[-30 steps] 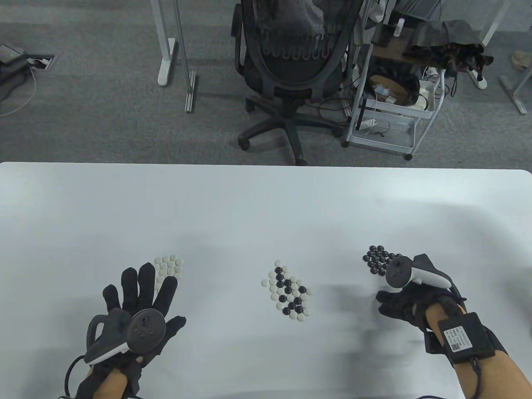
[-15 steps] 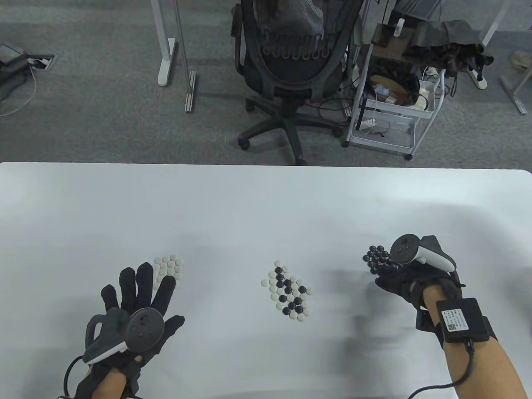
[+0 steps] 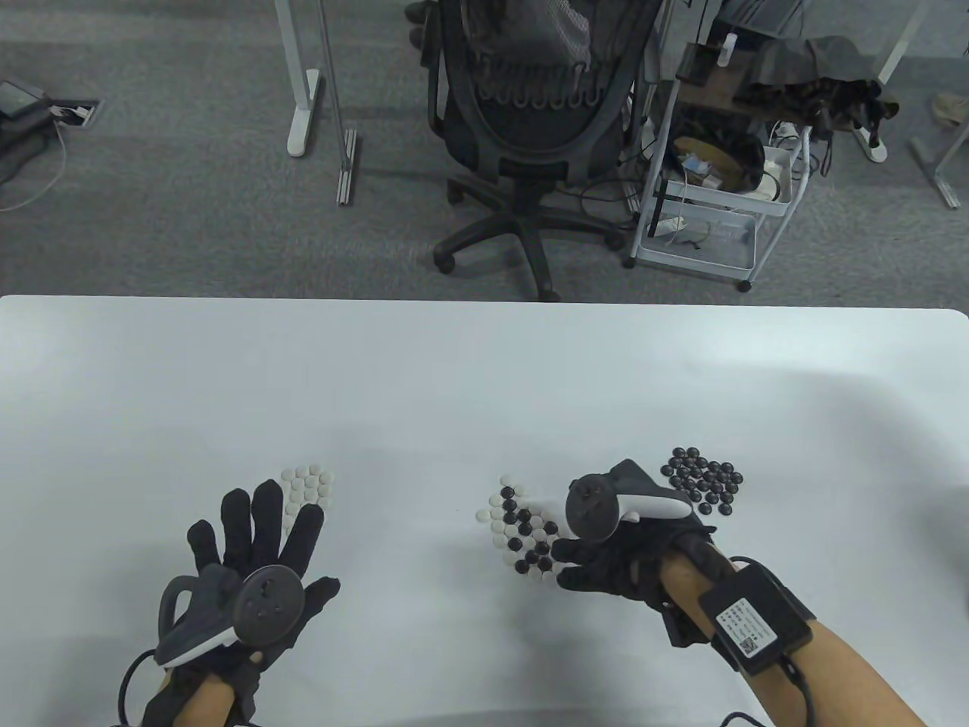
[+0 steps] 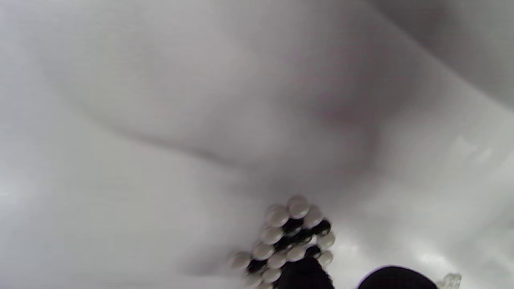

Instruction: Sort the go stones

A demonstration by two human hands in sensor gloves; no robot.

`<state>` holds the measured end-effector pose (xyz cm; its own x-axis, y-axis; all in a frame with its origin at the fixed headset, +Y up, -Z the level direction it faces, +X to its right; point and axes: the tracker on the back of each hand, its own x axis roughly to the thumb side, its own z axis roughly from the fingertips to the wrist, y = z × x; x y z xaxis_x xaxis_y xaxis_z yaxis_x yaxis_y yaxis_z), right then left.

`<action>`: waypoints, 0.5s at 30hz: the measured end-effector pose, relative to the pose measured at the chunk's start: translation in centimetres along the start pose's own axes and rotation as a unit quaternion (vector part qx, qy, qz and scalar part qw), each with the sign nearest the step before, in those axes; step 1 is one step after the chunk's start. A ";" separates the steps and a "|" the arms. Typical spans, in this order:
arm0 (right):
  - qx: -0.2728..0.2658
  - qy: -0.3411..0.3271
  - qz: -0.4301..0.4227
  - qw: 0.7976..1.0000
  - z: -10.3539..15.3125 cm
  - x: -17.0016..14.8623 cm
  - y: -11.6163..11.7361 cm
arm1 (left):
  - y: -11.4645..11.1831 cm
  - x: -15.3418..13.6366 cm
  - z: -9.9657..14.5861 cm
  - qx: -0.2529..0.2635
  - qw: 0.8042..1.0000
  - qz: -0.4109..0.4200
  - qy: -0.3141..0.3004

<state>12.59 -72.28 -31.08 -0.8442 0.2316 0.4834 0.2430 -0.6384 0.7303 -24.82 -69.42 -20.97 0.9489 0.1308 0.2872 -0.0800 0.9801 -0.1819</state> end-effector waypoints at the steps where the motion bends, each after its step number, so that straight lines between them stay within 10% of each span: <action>1: 0.005 -0.003 0.003 1.000 -0.4 0.4 0.2 | 0.0 0.0 0.0 0.000 1.000 -0.001 0.000; 15: 0.038 -0.014 0.015 0.999 -3.9 2.0 1.5 | 0.0 0.0 0.1 0.003 1.000 0.001 -0.005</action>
<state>9.39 -75.67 -30.87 -0.8231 0.2340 0.5175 0.3041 -0.5880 0.7496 -24.80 -69.40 -20.90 0.9457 0.1336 0.2963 -0.0834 0.9808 -0.1763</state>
